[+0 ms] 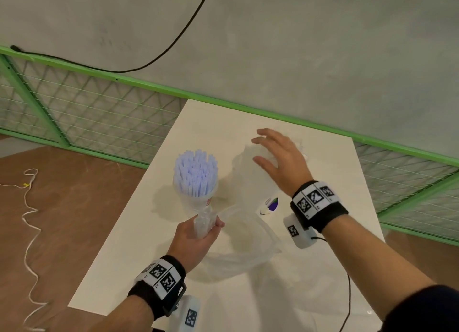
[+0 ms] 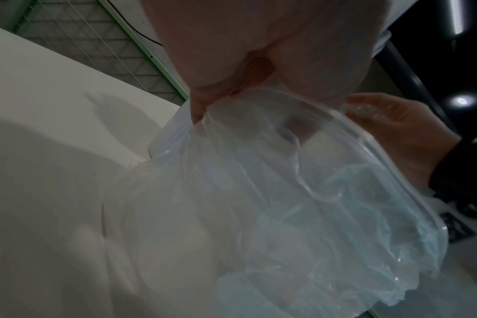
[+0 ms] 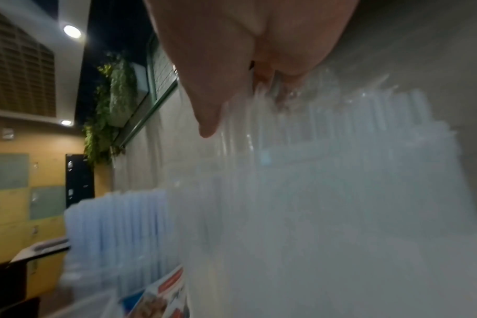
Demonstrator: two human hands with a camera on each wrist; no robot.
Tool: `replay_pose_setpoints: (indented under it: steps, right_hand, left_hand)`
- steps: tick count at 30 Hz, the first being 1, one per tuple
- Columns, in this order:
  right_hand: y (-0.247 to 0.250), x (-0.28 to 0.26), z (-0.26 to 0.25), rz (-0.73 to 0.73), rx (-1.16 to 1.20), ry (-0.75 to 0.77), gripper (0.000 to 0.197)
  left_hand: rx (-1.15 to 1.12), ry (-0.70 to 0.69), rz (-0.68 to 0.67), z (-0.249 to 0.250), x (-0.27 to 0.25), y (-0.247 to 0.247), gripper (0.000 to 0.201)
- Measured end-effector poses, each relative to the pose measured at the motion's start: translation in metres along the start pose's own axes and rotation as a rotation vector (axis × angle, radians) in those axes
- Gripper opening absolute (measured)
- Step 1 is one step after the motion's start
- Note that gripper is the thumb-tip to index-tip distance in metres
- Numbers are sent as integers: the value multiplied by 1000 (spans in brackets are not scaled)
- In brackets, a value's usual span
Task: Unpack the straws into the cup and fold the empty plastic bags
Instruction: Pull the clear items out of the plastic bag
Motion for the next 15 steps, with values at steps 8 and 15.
replay_pose_setpoints:
  steps: [8, 15]
  right_hand:
    - [-20, -30, -3, -383, -397, 13, 68]
    - [1, -28, -42, -265, -325, 96, 70]
  left_hand:
    - [13, 28, -5, -1, -1, -1, 6]
    - [-5, 97, -11, -8, -1, -2, 4]
Point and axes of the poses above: each hand's wrist, its own x-axis towards the middle knuckle, its own y-axis out of the back of the hand, z = x × y, the point moved 3 cm from there along x, towards the middle knuckle, and after that the axes turned 8 degrees about -y, right-handed, at the moved point
